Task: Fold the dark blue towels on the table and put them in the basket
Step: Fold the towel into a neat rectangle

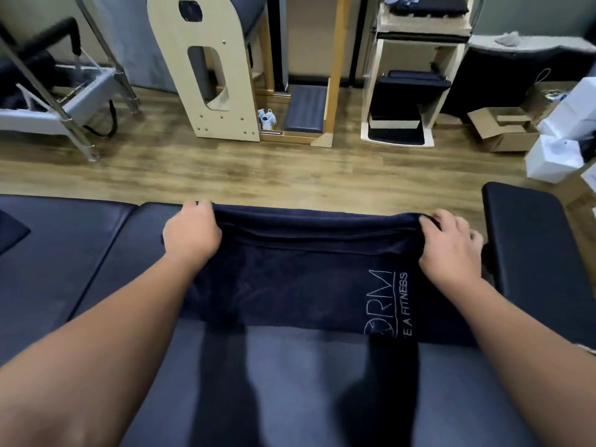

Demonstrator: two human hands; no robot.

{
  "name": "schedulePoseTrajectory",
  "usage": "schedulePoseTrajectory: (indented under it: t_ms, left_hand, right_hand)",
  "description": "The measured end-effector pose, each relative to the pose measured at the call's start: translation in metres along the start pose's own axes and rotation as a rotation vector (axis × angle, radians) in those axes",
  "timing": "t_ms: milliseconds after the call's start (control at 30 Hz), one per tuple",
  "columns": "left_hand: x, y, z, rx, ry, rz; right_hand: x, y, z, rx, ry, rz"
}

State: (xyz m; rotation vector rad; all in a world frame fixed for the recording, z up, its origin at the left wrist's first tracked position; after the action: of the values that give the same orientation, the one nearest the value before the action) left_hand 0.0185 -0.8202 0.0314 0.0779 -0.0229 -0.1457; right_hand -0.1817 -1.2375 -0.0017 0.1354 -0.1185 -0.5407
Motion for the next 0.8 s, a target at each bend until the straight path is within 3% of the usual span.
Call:
schedulePoseTrajectory:
  t_ms: [100, 200, 300, 467, 600, 800]
  left_hand:
    - [-0.014, -0.028, -0.023, 0.088, 0.058, -0.188]
    - [-0.059, -0.051, -0.076, 0.236, 0.377, -0.451]
    - [-0.103, -0.048, -0.116, 0.398, 0.616, -0.55]
    - [-0.117, -0.039, -0.129, 0.422, 0.464, -0.538]
    - [-0.132, -0.029, -0.133, 0.366, 0.473, -0.511]
    - [-0.175, -0.01, -0.131, 0.307, 0.499, -0.524]
  right_hand:
    - [0.001, 0.016, -0.028, -0.012, 0.081, 0.118]
    - [-0.041, 0.033, -0.061, 0.017, 0.18, 0.366]
    - [-0.09, 0.034, -0.085, 0.032, 0.345, 0.474]
    - [-0.13, 0.028, -0.092, 0.033, 0.265, 0.408]
    - [-0.139, 0.025, -0.093, 0.038, 0.22, 0.253]
    - [-0.181, 0.026, -0.093, 0.061, 0.291, 0.13]
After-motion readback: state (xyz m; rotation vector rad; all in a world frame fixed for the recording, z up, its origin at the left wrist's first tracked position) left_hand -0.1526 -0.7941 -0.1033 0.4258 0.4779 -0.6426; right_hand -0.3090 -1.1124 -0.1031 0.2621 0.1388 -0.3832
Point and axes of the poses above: each hand's wrist, its own x-axis towards the middle knuckle, its own z-axis out of the back of the hand, y = z × x, the point moved 9 cm from there along x, towards the middle knuckle, and after that the axes turned 8 degrees about x, right-handed, at the moved point
